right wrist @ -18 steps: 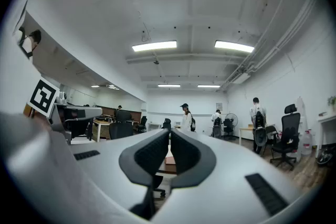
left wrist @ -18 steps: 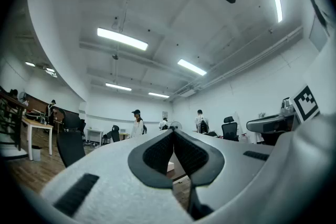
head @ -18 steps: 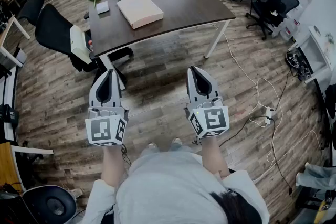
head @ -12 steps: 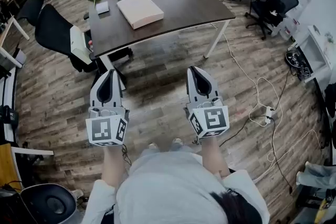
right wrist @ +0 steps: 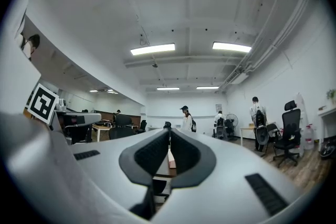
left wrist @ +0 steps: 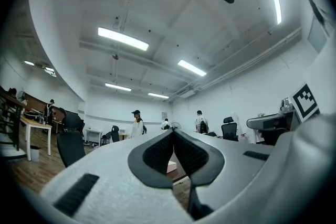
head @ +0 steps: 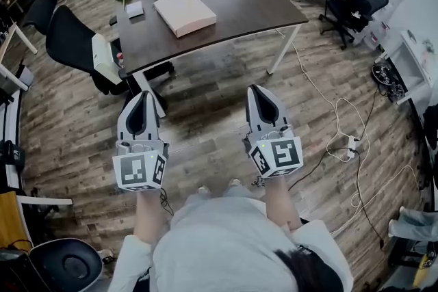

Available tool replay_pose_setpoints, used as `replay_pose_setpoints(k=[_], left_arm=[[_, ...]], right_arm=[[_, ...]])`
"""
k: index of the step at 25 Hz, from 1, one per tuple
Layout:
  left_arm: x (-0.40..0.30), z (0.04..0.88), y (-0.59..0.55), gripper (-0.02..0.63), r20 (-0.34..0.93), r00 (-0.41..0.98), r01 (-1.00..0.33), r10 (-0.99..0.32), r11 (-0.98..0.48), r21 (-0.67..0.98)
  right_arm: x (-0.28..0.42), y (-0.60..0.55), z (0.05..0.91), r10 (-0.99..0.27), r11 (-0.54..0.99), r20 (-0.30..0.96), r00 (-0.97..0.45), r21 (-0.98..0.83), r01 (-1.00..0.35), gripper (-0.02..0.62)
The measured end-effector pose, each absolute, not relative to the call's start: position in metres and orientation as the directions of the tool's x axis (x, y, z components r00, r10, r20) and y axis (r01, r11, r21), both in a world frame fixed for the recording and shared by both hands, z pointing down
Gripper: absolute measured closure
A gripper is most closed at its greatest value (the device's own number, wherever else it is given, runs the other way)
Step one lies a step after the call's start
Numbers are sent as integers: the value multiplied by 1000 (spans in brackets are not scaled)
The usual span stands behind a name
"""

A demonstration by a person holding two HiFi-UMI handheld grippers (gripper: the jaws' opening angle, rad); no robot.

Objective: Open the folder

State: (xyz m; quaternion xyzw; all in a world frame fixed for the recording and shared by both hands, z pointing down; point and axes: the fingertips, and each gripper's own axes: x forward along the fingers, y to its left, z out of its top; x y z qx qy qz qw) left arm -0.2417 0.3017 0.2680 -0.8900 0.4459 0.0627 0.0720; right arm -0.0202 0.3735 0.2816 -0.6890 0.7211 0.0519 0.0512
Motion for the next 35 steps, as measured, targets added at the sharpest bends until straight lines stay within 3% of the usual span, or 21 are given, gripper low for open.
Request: replay_pose_setpoints(k=[14, 35], left_arm=[[-242, 281, 260, 597, -169, 614, -787, -771, -615, -49], [-142, 264, 103, 597, -211, 529, -846, -822, -530, -57]], right_arm=[[-23, 334, 292, -990, 40, -136, -41, 11, -999, 578], [76, 147, 278, -973, 164, -160, -168, 34, -986, 578]])
